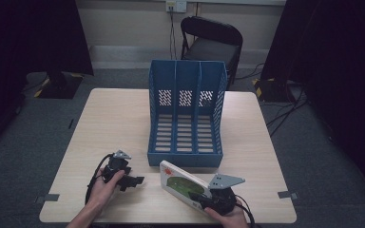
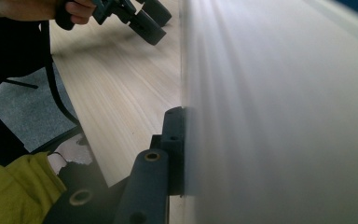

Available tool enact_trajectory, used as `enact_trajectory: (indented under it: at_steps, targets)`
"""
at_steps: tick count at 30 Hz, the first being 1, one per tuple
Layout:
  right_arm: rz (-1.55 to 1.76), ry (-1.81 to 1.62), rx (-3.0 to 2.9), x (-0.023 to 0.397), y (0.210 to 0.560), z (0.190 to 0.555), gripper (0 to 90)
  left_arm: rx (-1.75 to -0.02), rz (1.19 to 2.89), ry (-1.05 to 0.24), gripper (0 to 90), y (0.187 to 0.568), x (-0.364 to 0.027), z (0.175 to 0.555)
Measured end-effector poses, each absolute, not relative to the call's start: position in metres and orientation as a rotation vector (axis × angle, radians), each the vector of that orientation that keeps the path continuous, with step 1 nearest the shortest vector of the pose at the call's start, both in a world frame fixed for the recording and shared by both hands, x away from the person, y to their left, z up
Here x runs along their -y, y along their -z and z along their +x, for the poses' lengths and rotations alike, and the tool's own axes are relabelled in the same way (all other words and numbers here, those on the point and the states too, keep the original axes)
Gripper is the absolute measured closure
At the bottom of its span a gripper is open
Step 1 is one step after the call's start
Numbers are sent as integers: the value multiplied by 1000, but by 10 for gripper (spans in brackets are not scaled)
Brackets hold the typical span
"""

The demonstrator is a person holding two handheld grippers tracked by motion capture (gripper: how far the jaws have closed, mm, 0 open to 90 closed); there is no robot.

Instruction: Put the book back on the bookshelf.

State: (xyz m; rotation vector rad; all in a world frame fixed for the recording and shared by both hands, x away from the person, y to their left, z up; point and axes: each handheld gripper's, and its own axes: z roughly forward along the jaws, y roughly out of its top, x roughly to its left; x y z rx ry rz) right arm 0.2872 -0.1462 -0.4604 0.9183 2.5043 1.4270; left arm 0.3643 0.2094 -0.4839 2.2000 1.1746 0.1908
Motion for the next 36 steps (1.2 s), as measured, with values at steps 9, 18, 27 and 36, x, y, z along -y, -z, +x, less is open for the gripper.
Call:
enact_trajectory:
  at_steps: [9,18,27,36]
  targets:
    - [892,-1432,-2520,146,455,284,766,-1125,2203,-420,135,496,-214,364]
    - [850,-1466,-2525,146,443,280,766,-1134,2129,-461,0,506,-215,365]
    - [831,-1501,-2482,152,424,281,766,-1137,2112,-467,0,507,-214,365]
    - [801,-1513,-2451,153,406,286,767,-1132,2116,-466,0,507,-214,365]
